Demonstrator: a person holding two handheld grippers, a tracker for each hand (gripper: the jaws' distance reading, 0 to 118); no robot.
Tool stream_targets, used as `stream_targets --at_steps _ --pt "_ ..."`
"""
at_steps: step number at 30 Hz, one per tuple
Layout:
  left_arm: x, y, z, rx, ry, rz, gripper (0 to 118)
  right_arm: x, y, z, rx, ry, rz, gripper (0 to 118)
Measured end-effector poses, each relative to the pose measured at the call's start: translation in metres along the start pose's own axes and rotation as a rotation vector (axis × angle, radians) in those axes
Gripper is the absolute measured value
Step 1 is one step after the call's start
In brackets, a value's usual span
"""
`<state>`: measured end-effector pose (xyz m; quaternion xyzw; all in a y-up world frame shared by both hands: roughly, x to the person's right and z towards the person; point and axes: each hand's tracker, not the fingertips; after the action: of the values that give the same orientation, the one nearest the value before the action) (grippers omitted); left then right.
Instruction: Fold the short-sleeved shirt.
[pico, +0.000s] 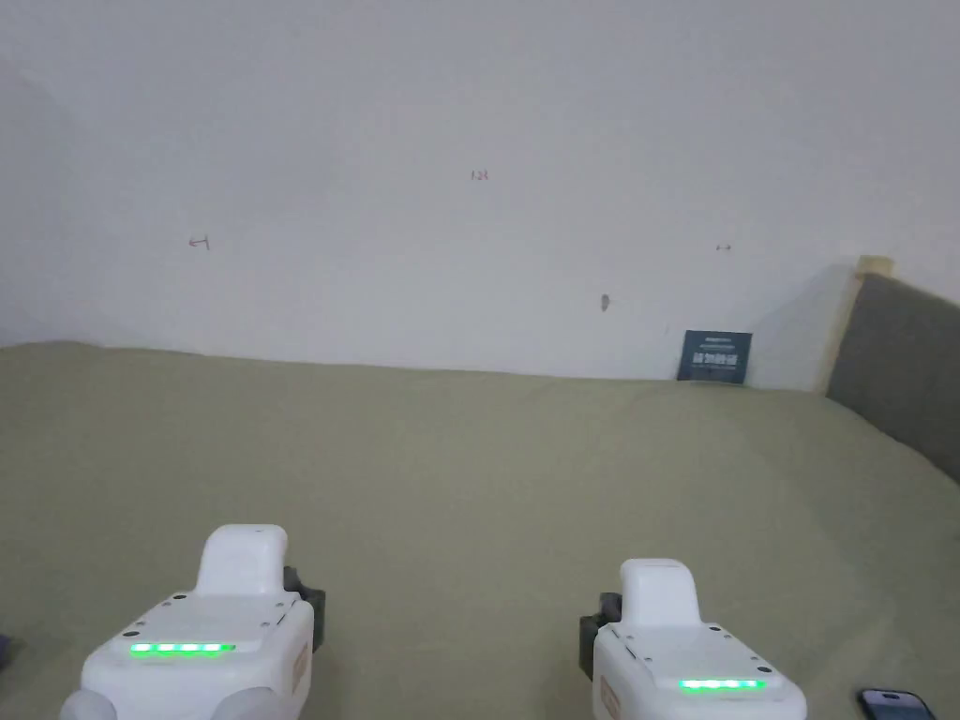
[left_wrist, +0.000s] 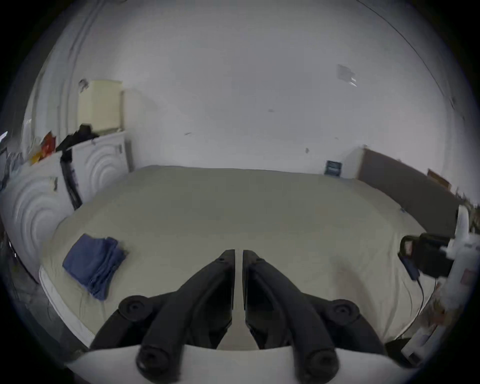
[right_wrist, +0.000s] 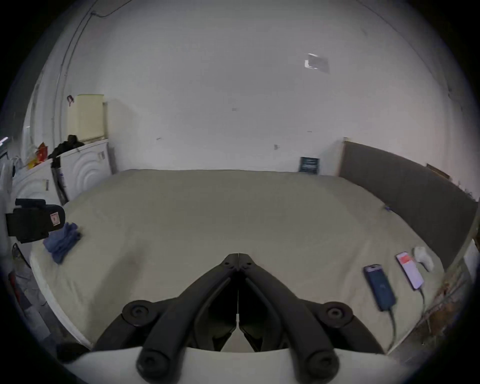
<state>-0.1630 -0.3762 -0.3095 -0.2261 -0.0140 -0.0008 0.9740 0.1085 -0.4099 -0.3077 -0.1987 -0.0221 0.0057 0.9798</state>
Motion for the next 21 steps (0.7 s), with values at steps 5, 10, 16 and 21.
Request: stream_targets --at_steps 5,10,16,21 --pt "0.017 -0.001 0.007 0.005 -0.022 0.025 10 0.049 -0.007 0.021 -0.006 -0.086 -0.102 0" --pt "0.02 0.011 0.015 0.065 -0.012 -0.008 10 0.053 0.019 0.041 0.089 -0.095 -0.05 0" --pt "0.012 0.024 0.035 0.204 0.046 -0.019 46 0.046 0.034 0.051 0.283 -0.034 -0.007 8" --pt "-0.001 0.017 0.04 0.27 0.079 0.001 118 0.04 0.026 0.042 0.287 -0.011 0.025 118"
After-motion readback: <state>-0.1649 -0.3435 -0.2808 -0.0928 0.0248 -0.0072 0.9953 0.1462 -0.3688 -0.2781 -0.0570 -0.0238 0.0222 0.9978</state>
